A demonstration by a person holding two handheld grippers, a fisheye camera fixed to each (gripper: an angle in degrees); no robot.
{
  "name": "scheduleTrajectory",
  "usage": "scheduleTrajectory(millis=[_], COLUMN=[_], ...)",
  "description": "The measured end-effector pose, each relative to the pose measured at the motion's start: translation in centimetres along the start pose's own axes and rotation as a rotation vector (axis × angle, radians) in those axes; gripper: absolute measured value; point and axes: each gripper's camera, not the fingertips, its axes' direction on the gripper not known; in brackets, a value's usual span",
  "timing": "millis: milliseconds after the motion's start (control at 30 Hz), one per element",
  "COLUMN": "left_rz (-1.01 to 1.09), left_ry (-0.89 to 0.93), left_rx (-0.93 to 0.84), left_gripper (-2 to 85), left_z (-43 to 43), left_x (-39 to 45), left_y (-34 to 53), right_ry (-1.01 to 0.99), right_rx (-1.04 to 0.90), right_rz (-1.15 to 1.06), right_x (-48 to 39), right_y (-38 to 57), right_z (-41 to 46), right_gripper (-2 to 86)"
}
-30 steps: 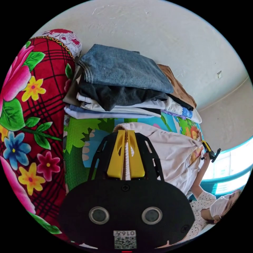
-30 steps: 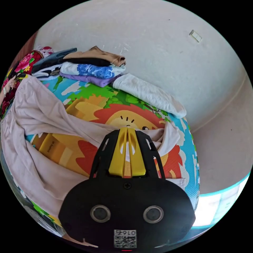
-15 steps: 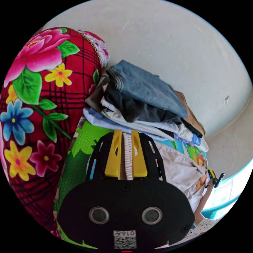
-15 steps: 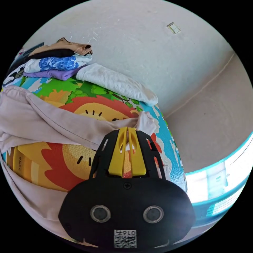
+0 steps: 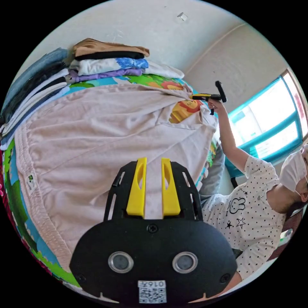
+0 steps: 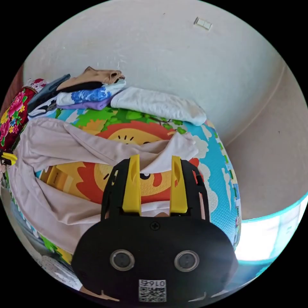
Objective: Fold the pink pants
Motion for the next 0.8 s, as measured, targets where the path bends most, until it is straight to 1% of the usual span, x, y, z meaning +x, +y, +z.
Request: scheduleTrajectory(millis=[67, 133, 167, 233, 300, 333, 400, 500, 567, 633, 667, 700, 767, 800], left_rz=[0.051, 0.113, 0.135, 0.215, 0.274, 0.306, 0.341, 0.327, 0.284, 0.218, 0.208, 0.202, 0.253, 0.287], left_ry=[0.035, -0.019, -0.045, -0.183, -0.261, -0.295, -0.33, -0.344, -0.329, -0.304, -0.305, -0.301, -0.275, -0.249], left_rx=[-0.006, 0.007, 0.02, 0.114, 0.173, 0.204, 0.237, 0.232, 0.202, 0.147, 0.135, 0.113, 0.076, 0.068], left_gripper=[7.0, 6.8, 6.8, 6.6, 6.6, 6.3, 5.6, 4.5, 4.3, 4.2, 4.1, 4.3, 5.4, 6.5], left_z=[0.3, -0.3, -0.7, -2.6, -3.7, -4.1, -4.3, -3.6, -2.7, -1.7, -1.6, -1.6, -2.1, -2.7], left_x=[3.3, 7.7, 8.8, 13.4, 16.7, 18.7, 21.1, 23.1, 23.2, 23.1, 23.2, 23.7, 24.9, 25.7], left_y=[-1.8, -4.9, -5.8, -9.5, -12.8, -15.3, -19.1, -25.9, -29.6, -33.3, -33.9, -34.7, -35.1, -34.9], right_ry=[-0.057, -0.145, -0.193, -0.264, -0.347, -0.369, -0.416, -0.367, -0.329, -0.297, -0.285, -0.285, -0.248, -0.218], right_rx=[-0.097, -0.04, 0.03, 0.125, 0.237, 0.261, 0.306, 0.332, 0.292, 0.243, 0.183, 0.074, -0.021, 0.013], right_rz=[0.005, 0.067, 0.094, 0.121, 0.114, 0.105, 0.045, -0.04, -0.025, 0.046, 0.085, 0.088, 0.081, 0.07], right_x=[1.5, 3.2, 4.2, 5.5, 6.6, 6.8, 7.2, 7.4, 8.2, 9.7, 10.7, 11.6, 12.8, 13.5], right_y=[-0.4, 0.1, 0.8, 1.7, 2.6, 2.7, 2.9, 2.7, 1.1, -1.4, -3.1, -4.2, -4.3, -3.5], right_z=[3.6, 4.8, 4.3, 3.2, 1.5, 1.1, -0.3, -1.0, 0.4, 3.3, 6.0, 8.8, 11.3, 11.5], right_gripper=[11.9, 5.8, 2.7, 1.9, 1.4, 1.4, 1.4, 2.0, 3.0, 6.1, 9.9, 12.8, 14.7, 14.9])
